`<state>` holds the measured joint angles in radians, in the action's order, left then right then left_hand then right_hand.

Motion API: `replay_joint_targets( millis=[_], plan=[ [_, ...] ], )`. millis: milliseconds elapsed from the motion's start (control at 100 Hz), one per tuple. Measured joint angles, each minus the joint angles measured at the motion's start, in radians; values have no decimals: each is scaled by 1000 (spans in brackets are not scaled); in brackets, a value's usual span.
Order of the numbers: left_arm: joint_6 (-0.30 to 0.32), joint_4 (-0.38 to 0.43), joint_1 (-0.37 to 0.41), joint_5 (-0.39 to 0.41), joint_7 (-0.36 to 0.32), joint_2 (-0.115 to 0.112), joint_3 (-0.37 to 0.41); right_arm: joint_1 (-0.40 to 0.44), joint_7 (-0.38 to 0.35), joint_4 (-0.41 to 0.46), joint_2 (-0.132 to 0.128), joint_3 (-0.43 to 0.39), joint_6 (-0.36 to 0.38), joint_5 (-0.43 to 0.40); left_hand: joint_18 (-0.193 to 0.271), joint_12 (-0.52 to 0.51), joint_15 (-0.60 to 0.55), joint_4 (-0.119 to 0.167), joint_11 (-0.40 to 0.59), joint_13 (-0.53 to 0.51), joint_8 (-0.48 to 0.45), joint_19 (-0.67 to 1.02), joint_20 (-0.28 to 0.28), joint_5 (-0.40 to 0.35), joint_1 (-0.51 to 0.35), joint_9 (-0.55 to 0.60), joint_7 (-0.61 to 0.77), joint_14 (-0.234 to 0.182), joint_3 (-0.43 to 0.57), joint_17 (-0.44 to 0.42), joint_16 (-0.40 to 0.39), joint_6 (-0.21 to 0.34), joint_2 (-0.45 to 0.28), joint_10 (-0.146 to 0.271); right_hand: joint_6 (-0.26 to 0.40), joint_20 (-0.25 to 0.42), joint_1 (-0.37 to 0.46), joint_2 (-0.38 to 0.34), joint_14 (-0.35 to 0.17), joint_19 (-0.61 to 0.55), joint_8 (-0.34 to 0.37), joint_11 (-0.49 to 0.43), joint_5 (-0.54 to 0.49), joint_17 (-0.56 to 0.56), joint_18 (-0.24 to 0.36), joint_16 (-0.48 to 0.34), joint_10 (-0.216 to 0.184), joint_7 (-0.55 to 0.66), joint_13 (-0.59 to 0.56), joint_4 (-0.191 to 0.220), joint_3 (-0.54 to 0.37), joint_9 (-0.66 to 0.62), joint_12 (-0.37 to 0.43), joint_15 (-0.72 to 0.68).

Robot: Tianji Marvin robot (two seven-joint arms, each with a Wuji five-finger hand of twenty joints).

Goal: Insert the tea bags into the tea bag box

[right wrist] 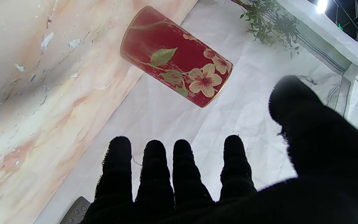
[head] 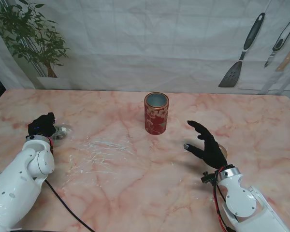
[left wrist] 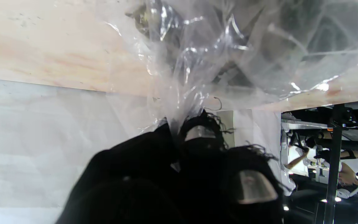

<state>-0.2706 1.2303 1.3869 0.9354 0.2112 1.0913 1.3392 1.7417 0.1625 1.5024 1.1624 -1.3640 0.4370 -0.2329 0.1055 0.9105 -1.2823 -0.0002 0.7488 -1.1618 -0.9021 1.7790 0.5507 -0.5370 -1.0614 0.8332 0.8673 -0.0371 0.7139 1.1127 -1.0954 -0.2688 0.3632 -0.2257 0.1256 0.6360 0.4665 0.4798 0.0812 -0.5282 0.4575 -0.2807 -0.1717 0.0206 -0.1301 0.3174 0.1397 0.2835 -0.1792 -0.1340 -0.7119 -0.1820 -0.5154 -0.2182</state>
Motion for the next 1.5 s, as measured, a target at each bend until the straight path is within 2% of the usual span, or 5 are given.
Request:
replay_joint_targets(
  millis=[650, 930, 1130, 1280, 1500],
  plan=[
    [36, 34, 23, -68, 15, 7, 27, -1, 10, 0, 3, 3, -20, 4, 4, 0, 0, -33, 255, -15, -83, 1, 0, -35, -129, 39, -35, -4, -705, 9, 3, -34, -279, 37, -10, 11, 11, -21, 0, 0, -9, 0, 0, -1, 0, 0, 0, 11, 0, 3, 23, 0, 0, 0],
    [121, 146, 81, -400, -110, 33, 129, 0, 19, 2, 6, 3, -32, 12, -17, -97, 75, -60, 138, 39, -105, 0, -72, -27, -129, 1, -34, 40, -517, -28, 80, -77, -210, -24, -21, 13, 11, -21, 0, 0, -10, 0, -1, -1, 0, 0, 1, 21, 0, 3, 37, 0, 0, 0],
    [124, 211, 111, -459, -182, 34, 154, -1, 16, 2, 7, 7, -34, 25, -93, -97, 271, -62, 7, 128, -119, -80, -131, 3, -129, -31, -70, 137, -381, -103, 216, -113, -160, -63, -22, 18, 12, -38, 0, 0, -17, 0, -1, -2, 0, 0, 2, 21, 10, 11, 48, 0, 0, 2],
    [121, 235, 123, -560, -184, 37, 162, -4, 1, 0, 7, 9, -34, 37, -133, -85, 355, -64, -76, 164, -173, -222, -155, 15, -84, -41, -76, 184, -6, -130, 300, -114, 0, -81, -23, 23, 23, -38, 0, 0, -20, 0, -1, -6, 0, 0, 2, 22, 10, 12, 48, 0, 0, 2],
    [133, 294, 149, -568, -214, 39, 167, -13, -26, -8, 6, 12, -35, 59, -135, -14, 285, -65, -12, 171, -230, -133, -105, 15, -73, -75, 8, 185, 90, -134, 106, -51, 21, -62, -25, 23, 25, -44, 0, -1, -20, -8, -1, -7, 0, 0, 2, 30, 10, 12, 60, 0, 0, 2]
  ],
)
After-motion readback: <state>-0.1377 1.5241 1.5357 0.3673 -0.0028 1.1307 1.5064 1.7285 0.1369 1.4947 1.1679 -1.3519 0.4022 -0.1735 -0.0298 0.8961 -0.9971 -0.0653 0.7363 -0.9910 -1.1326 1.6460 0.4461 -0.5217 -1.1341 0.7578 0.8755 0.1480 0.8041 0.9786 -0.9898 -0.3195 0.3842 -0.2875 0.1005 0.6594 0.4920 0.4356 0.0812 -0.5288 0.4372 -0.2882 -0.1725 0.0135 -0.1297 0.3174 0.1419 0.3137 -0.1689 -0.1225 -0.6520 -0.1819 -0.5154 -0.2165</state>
